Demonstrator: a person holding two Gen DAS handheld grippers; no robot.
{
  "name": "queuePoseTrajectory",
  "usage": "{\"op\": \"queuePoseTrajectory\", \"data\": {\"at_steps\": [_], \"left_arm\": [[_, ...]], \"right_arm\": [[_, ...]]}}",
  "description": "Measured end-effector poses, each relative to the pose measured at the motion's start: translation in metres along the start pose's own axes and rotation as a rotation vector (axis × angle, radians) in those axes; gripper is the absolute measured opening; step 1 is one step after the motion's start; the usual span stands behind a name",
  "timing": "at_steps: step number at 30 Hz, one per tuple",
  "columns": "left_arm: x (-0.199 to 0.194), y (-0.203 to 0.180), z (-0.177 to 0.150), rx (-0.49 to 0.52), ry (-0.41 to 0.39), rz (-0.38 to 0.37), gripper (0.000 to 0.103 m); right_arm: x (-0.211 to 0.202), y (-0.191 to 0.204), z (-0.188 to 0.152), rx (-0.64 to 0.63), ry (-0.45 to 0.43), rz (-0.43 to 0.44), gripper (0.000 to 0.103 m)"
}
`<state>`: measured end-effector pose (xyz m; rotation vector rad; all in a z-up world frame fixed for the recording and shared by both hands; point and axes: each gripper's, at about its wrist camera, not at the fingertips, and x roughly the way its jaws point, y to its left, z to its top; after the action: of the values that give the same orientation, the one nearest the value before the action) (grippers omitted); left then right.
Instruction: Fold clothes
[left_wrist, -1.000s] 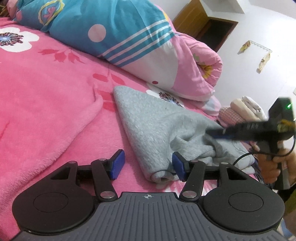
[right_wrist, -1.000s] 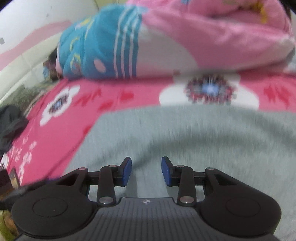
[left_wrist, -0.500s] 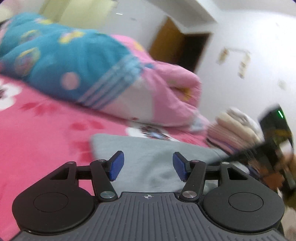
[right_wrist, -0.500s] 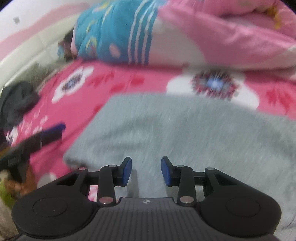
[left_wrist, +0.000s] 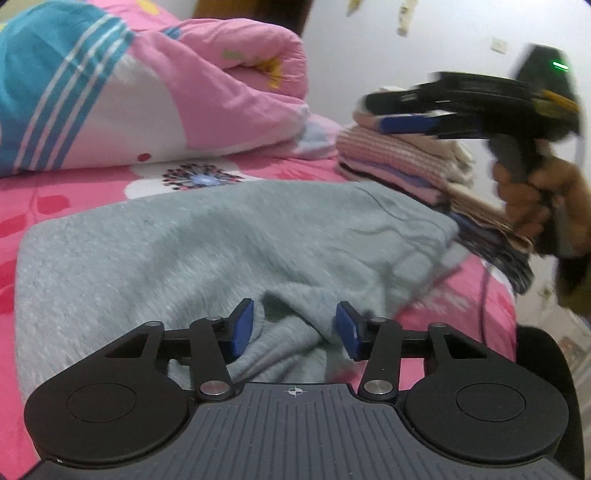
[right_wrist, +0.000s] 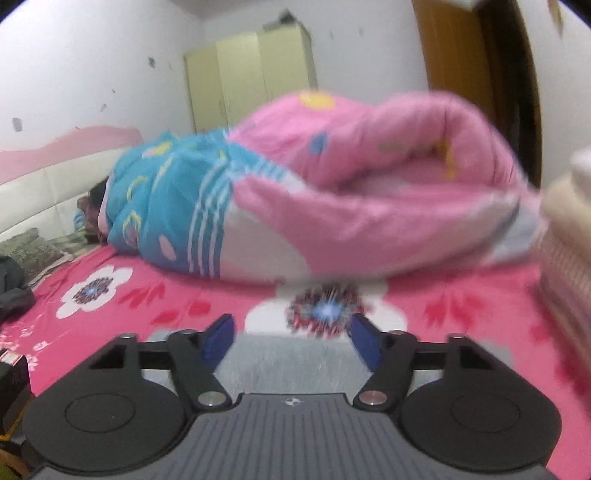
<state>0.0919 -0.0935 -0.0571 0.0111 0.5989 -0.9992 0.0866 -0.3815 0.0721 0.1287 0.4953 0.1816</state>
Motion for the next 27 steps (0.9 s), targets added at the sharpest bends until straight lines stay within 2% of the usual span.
{"op": "queuePoseTrajectory", "data": {"at_steps": [2, 5, 8, 11, 13, 15, 18, 23, 26, 27], "left_arm": [[0.0, -0.005, -0.005, 0.031, 0.005, -0.001, 0.047], [0.0, -0.012, -0.012, 0.076, 0.002, 0.002, 0.047], [0.0, -0.012, -0.014, 0.08, -0.001, -0.011, 0.047], [0.0, -0.01, -0.015, 0.073, -0.002, -0.019, 0.047], [0.0, -0.01, -0.015, 0.073, -0.004, -0.019, 0.047], [0.0, -0.01, -0.015, 0.074, -0.005, -0.021, 0.047], [0.0, -0.011, -0.016, 0.079, -0.007, -0.021, 0.047], [0.002, -0.01, -0.015, 0.082, -0.009, -0.023, 0.047], [0.002, -0.012, -0.016, 0.095, -0.01, -0.015, 0.048], [0.002, -0.012, -0.016, 0.1, -0.011, -0.012, 0.048]], "right_arm": [[0.021, 0.002, 0.0, 0.004, 0.07, 0.029, 0.05], [0.059, 0.019, -0.005, -0.024, 0.187, 0.094, 0.038], [0.11, 0.042, -0.008, -0.051, 0.301, 0.137, 0.034], [0.171, 0.052, -0.013, -0.065, 0.406, 0.109, 0.032], [0.201, 0.051, -0.016, -0.085, 0.432, 0.056, 0.025], [0.206, 0.041, -0.005, 0.001, 0.41, 0.063, 0.023], [0.181, 0.044, 0.014, -0.021, 0.34, 0.044, 0.024], [0.173, 0.073, 0.004, -0.089, 0.479, 0.201, 0.025], [0.209, 0.095, -0.013, -0.129, 0.536, 0.212, 0.023], [0.215, 0.091, -0.009, -0.098, 0.508, 0.201, 0.023]]}}
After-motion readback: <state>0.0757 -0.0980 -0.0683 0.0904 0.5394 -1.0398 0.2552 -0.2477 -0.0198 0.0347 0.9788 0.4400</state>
